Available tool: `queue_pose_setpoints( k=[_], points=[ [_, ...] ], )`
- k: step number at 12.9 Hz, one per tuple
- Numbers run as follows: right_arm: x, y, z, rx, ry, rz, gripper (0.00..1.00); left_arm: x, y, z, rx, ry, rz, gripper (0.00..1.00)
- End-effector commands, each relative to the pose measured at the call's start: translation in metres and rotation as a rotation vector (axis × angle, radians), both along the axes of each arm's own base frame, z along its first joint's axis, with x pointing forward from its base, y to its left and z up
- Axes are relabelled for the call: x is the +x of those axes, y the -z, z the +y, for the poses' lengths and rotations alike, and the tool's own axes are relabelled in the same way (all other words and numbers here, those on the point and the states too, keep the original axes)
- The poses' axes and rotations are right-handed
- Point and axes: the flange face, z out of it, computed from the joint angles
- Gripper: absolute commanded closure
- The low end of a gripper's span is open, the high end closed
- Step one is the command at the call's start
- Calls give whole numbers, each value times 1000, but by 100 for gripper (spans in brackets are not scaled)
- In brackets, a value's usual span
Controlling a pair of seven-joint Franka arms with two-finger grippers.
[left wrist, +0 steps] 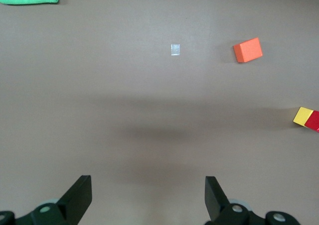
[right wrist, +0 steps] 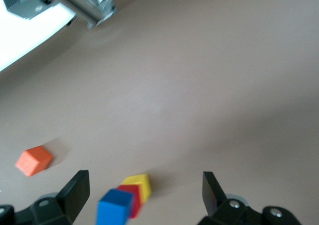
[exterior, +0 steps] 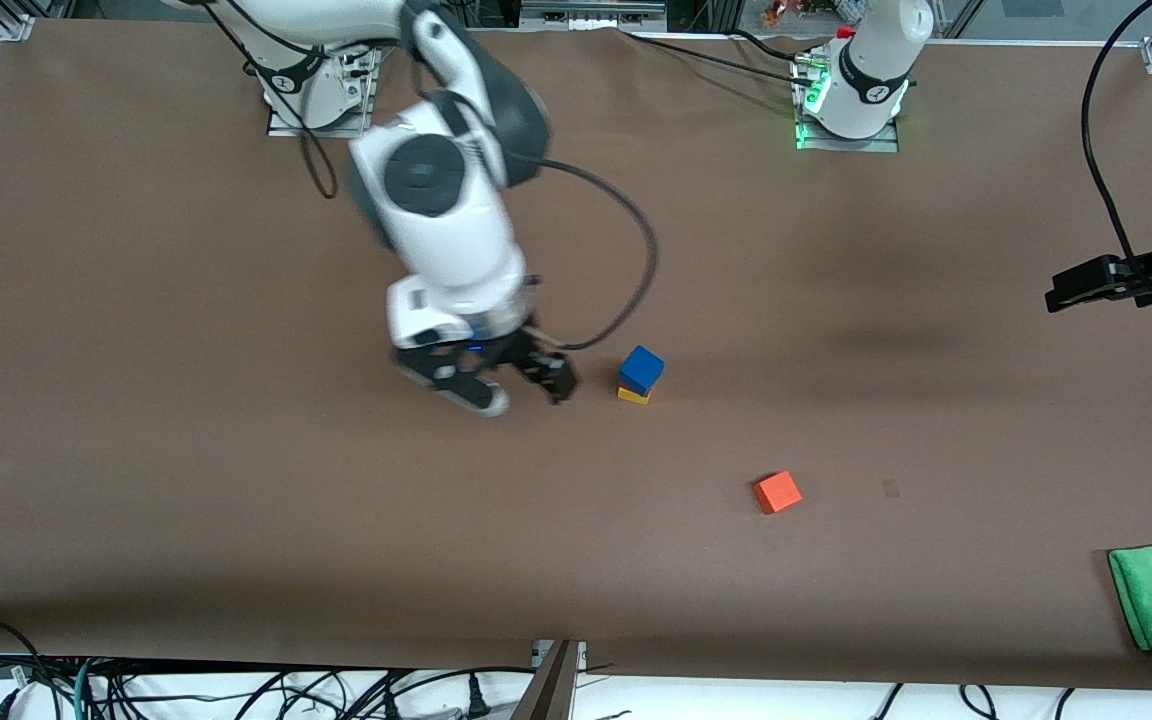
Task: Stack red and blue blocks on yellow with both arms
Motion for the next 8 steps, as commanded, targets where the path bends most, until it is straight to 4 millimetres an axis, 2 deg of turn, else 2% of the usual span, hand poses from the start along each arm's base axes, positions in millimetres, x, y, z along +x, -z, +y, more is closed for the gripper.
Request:
queue_pose_setpoints(
  k=[1, 3, 4, 6, 8],
  points=[
    [-13, -35, -77, -23, -133, 82, 0, -3, -4, -4, 1, 19, -11, 0],
    [-30, -67, -135, -37, -211, 128, 0, -2, -3, -5, 3, 21, -10, 0],
    [-47, -84, -167, -36, -247, 136, 0, -2, -3, -4, 5, 19, -10, 0],
    [-82, -98, -229, -21, -332, 138, 0, -2, -3, -1, 5, 15, -10, 0],
    [-103, -104, -277, -46, -385, 135, 0, -3, -3, 0, 12, 14, -9, 0]
  ],
)
